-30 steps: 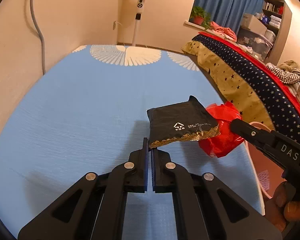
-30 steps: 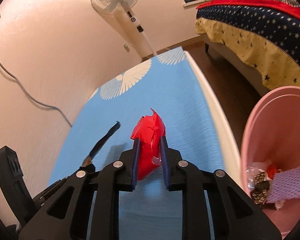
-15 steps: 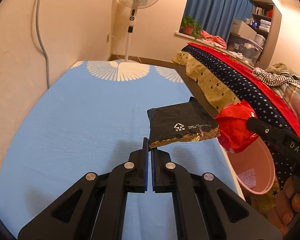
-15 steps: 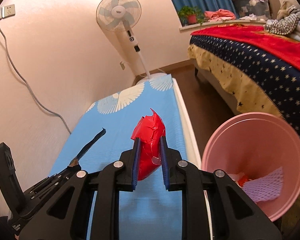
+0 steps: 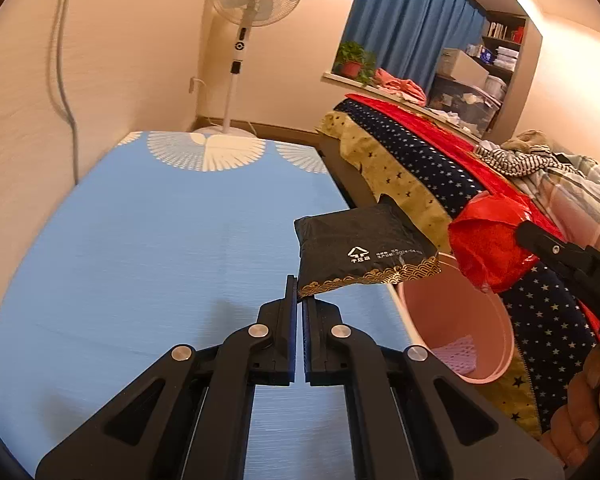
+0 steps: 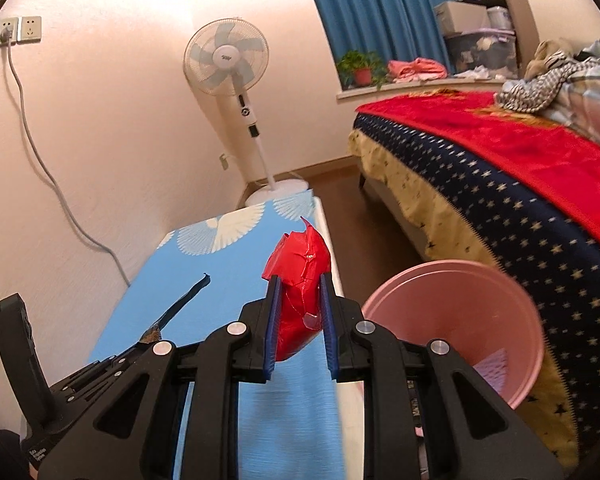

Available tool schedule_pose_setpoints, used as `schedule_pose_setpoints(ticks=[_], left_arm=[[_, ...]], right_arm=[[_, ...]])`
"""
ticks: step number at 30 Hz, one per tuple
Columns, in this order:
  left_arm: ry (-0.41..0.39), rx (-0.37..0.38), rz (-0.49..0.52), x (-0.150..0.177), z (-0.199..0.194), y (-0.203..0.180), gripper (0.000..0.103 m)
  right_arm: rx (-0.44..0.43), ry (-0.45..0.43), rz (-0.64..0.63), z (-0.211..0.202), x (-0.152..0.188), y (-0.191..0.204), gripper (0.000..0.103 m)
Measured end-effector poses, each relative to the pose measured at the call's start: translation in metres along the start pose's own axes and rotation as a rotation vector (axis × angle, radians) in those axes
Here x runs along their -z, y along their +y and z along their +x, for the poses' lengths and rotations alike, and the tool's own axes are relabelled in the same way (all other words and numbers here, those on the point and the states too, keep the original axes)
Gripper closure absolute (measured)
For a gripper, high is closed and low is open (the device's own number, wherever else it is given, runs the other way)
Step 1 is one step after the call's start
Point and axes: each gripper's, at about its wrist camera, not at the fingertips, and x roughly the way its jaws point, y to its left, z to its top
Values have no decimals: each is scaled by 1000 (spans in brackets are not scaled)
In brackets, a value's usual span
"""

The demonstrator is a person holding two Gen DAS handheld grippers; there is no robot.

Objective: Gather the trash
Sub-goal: 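Carry the red bag and black pouch with both tools over the wastebasket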

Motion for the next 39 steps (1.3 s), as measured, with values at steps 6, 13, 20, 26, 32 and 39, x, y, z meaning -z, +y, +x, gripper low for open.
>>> schedule_pose_setpoints(ticks=[6,13,20,26,32,39], left_arm=[[-5,37,-2,1,-1,-11,101],[1,62,2,3,3,-22,101],[4,81,3,5,6,-29,101],[1,97,20,5,8,-39,101],[4,117,29,7,13,-49,101],[14,141,38,10,22,-61,101]], right_arm=[[46,-12,6,-13,-2,-18,83],[77,-25,21,-21,-3,-33,83],[104,-39,28,-28,-3,-44,83],[133,-48,39,-31,-3,-55,83],[162,-57,43,-34,-3,-65,83],[202,-62,58,-37,-2,-78,83]])
